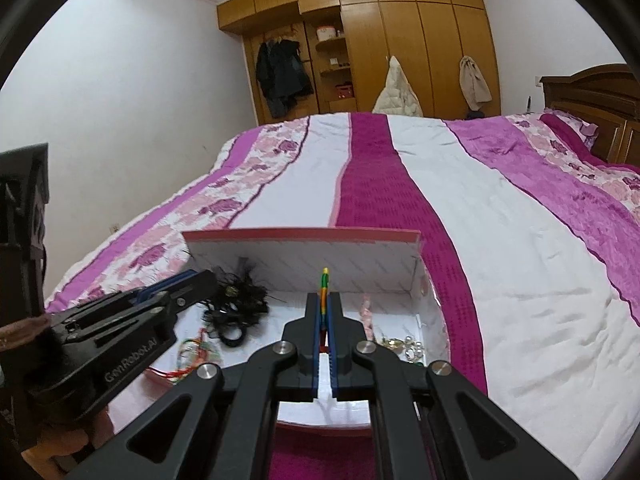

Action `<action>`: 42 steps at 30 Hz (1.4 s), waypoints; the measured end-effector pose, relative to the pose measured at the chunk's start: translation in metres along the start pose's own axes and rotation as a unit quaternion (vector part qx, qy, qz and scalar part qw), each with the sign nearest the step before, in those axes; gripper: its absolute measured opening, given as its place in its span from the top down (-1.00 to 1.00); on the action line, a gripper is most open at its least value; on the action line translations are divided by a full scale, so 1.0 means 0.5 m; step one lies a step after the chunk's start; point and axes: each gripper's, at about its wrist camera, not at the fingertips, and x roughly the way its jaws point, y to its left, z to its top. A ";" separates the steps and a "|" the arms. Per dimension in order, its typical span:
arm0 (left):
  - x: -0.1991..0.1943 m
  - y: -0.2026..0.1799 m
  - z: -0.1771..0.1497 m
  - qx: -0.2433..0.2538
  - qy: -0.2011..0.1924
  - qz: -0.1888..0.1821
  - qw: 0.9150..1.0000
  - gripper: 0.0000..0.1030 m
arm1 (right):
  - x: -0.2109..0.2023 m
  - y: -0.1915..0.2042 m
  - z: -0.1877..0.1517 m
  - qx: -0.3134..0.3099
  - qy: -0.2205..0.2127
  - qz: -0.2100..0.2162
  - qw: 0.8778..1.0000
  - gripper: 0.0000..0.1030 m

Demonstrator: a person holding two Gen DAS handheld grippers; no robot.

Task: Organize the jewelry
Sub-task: 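Carry the charm and cord bracelet over the red box, then open both tools inside the box and withdraw them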

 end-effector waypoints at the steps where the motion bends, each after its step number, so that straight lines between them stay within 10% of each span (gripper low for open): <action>1: 0.006 0.002 -0.003 -0.002 0.003 0.001 1.000 0.88 | 0.009 -0.004 -0.003 0.001 0.004 -0.002 1.000 0.91; 15: 0.052 0.009 -0.023 -0.003 0.019 0.015 1.000 0.84 | 0.092 -0.048 -0.037 0.020 0.050 -0.017 0.998 0.91; 19: 0.057 0.024 -0.023 -0.021 0.029 0.016 0.999 0.27 | 0.100 -0.058 -0.040 0.034 0.061 -0.017 0.997 0.64; 42: -0.126 0.029 -0.024 -0.027 0.012 0.029 0.999 -0.50 | -0.100 0.008 -0.022 0.021 0.004 0.007 1.000 -0.26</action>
